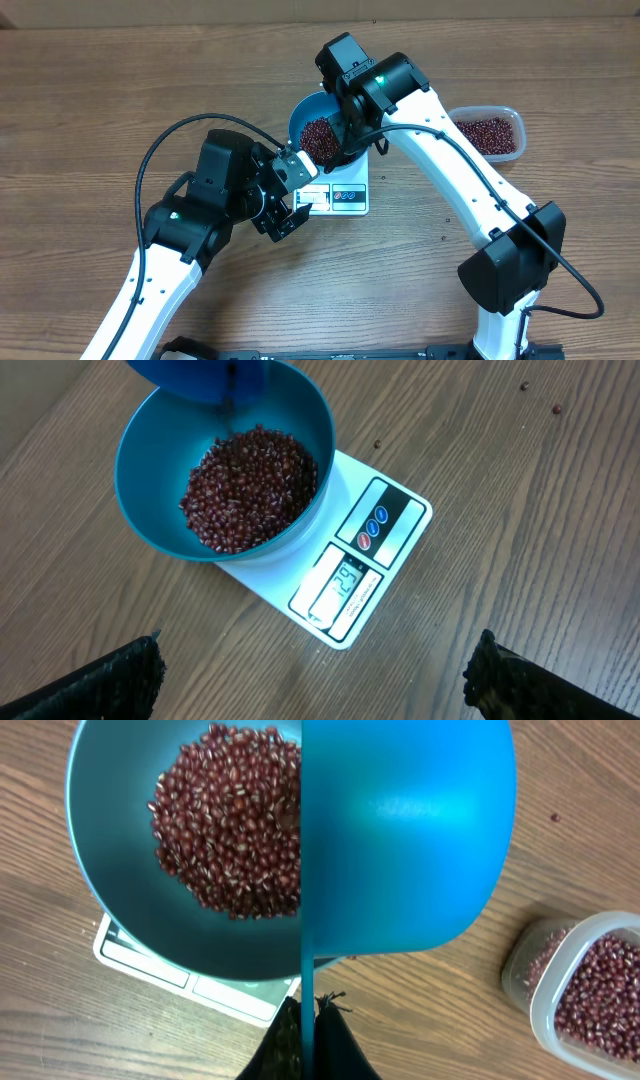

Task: Scoop item into bowl and weigh 150g on scale
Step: 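Tilt the scoop with the right gripper to pour beans into the bowl, then move the empty scoop with the right gripper back to the bean container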

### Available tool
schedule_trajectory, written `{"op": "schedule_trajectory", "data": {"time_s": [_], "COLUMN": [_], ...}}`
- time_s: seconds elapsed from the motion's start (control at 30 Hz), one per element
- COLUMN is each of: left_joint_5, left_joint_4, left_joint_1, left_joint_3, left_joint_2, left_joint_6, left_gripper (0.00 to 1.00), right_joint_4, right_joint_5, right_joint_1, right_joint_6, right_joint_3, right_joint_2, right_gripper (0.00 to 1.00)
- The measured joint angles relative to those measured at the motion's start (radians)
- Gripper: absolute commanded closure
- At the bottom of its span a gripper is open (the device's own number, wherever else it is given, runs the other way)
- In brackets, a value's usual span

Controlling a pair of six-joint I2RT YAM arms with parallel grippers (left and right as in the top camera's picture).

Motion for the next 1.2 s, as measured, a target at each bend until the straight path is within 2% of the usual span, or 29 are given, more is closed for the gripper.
{"op": "schedule_trajectory", "data": {"time_s": [0.63, 1.2], "left_joint_5": [0.0, 0.0], "left_joint_4": [0.0, 0.0], "left_joint_1": [0.0, 0.0], "left_joint_3": [0.0, 0.0], "left_joint_2": [0.0, 0.0], "left_joint_6": [0.0, 0.0], "left_gripper": [0.0, 0.0], "right_joint_4": [-0.018, -0.017], "right_joint_5": [0.008, 0.115], "right_joint_1": [0.014, 0.058], "right_joint_6": [0.0, 0.056], "right_joint_3": [0.0, 0.0], "right_joint_2": [0.0, 0.0], "right_gripper": [0.96, 0.96]}}
